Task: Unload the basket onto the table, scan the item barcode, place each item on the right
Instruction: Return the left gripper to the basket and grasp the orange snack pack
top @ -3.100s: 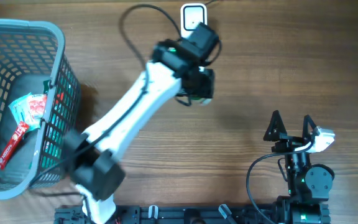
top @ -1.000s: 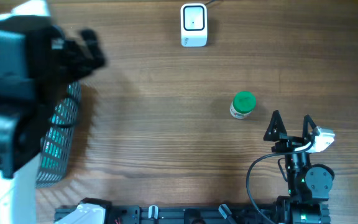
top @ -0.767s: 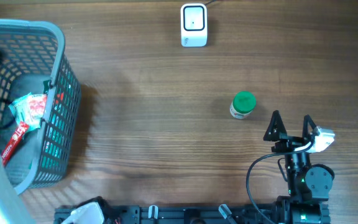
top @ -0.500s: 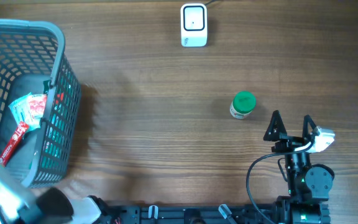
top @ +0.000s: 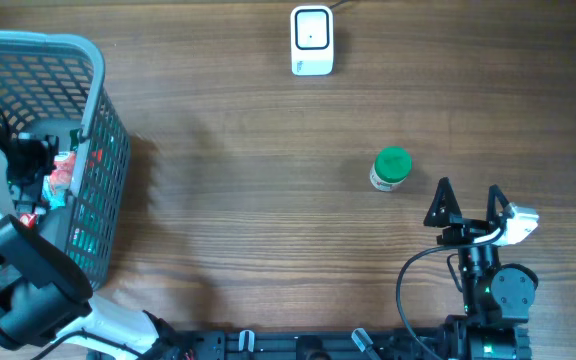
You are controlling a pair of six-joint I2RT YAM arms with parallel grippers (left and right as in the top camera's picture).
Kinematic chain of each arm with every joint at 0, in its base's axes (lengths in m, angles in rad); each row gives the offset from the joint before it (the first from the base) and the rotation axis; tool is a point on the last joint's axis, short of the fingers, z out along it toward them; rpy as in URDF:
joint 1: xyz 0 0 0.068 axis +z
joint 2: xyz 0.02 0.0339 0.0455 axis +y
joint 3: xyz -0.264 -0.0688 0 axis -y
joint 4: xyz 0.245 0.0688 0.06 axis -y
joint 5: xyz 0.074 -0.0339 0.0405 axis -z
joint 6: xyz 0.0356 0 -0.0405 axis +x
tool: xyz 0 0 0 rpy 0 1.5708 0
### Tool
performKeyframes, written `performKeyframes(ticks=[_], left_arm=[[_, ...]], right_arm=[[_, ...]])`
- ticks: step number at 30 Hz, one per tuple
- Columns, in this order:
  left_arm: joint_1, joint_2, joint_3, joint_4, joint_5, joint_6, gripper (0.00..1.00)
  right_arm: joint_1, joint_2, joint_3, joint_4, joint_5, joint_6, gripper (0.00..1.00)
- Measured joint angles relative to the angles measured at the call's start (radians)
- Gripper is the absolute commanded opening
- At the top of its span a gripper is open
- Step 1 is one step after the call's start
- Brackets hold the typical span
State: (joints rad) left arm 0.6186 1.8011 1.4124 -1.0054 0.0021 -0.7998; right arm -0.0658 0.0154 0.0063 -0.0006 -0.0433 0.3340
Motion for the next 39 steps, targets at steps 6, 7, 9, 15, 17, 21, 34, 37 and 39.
performKeyframes(ticks=[6,7,9,15,17,21,34,37,39], left_arm=[[-0.039,0.0,-0.088,0.117,0.008,-0.03,0.86],[-0.049,0.0,-0.091,0.13,0.008,-0.033,0.84],[-0.063,0.0,-0.092,0.151,0.008,-0.034,0.82],[-0.083,0.001,-0.092,0.169,0.007,-0.037,0.79],[-0.083,0.009,-0.092,0.169,0.003,-0.037,0.77],[-0.083,0.029,-0.092,0.17,-0.002,-0.041,0.72],[-0.083,0.034,-0.126,0.25,-0.031,-0.049,0.5],[-0.084,0.034,-0.176,0.303,-0.031,-0.051,0.34],[-0.086,0.034,-0.192,0.328,-0.03,-0.05,0.11]], right_arm=[[0.0,0.0,0.0,0.0,0.0,0.0,1.0],[0.0,0.0,0.0,0.0,0.0,0.0,1.0],[0.0,0.0,0.0,0.0,0.0,0.0,1.0],[0.0,0.0,0.0,0.0,0.0,0.0,1.0],[0.0,0.0,0.0,0.0,0.0,0.0,1.0],[0.0,0.0,0.0,0.0,0.0,0.0,1.0],[0.0,0.0,0.0,0.0,0.0,0.0,1.0],[0.0,0.0,0.0,0.0,0.0,0.0,1.0],[0.0,0.0,0.0,0.0,0.0,0.0,1.0]])
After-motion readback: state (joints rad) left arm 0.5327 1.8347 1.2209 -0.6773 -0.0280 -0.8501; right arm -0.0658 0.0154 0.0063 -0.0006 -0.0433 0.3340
